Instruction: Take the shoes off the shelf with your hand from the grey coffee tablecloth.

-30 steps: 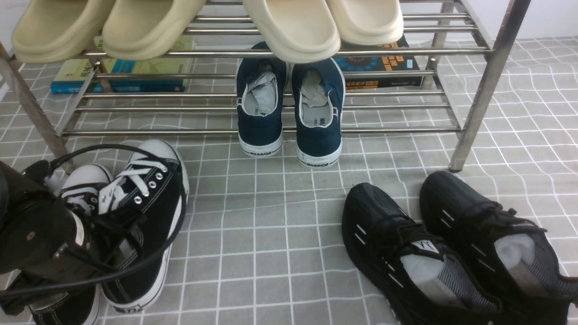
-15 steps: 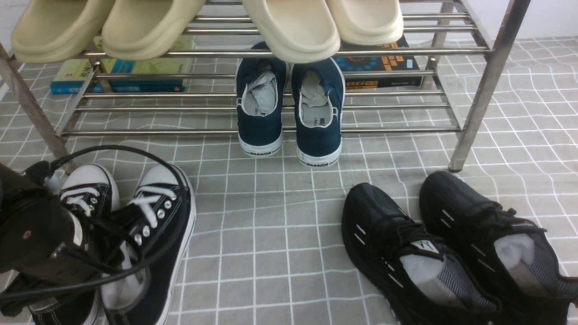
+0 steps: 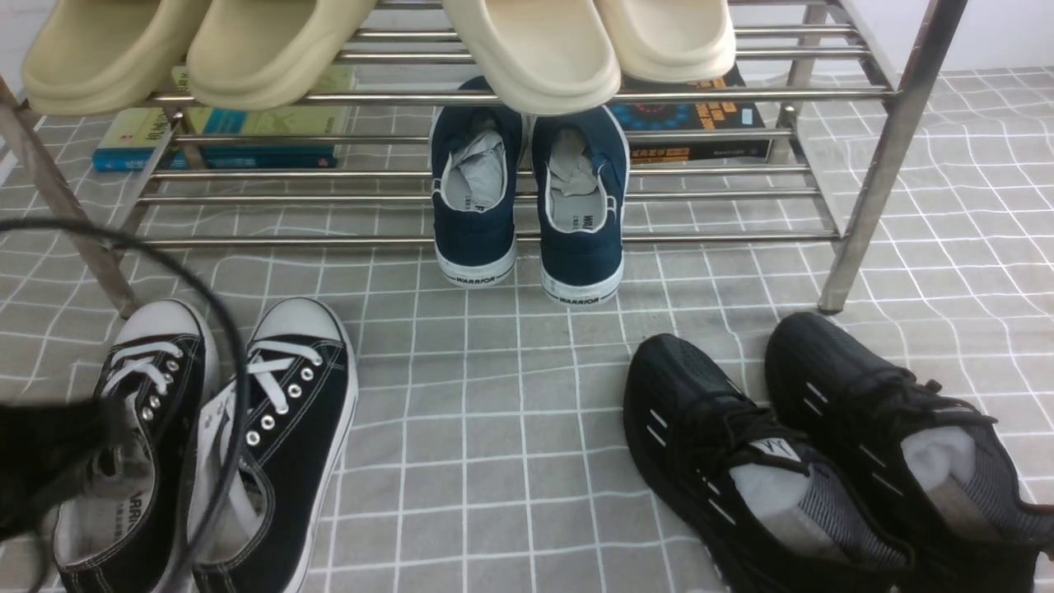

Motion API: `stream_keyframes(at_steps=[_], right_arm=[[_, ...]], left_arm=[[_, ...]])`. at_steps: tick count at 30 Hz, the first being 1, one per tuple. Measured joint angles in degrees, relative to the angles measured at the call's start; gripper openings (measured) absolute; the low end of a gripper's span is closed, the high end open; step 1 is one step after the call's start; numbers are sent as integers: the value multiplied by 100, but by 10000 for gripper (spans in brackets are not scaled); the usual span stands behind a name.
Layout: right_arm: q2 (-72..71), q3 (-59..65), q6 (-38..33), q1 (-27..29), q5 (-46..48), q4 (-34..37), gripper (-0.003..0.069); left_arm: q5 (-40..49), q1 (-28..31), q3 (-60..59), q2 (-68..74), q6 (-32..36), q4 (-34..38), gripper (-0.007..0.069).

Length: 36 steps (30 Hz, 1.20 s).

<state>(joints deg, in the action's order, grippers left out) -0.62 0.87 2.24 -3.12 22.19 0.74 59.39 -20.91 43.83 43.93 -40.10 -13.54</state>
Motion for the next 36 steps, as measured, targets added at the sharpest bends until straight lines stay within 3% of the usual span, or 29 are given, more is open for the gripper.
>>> stream_keyframes(at_steps=[2,3,4,6,7,12,17,36], right_arm=[[0,0,0,0,0,0,239],[0,0,0,0,0,0,239],[0,0,0,0,0,0,239],[0,0,0,0,0,0,239],[0,0,0,0,0,0,239],[0,0,0,0,0,0,239],[0,0,0,0,0,0,239],[0,0,0,0,0,0,239]], left_arm=[[693,0,-48,-524,1198,539,5],[693,0,-61,-567,1198,539,5],[791,0,-213,-1009,1809,947,1],[662,0,-385,-1273,2080,1189,1],[294,0,-641,-1647,2249,1389,1],[-2021,0,-1747,-2579,2390,1720,1],[-3235,0,-2337,-2686,2401,1774,5],[-3775,108,-3220,-2943,2432,1309,22]])
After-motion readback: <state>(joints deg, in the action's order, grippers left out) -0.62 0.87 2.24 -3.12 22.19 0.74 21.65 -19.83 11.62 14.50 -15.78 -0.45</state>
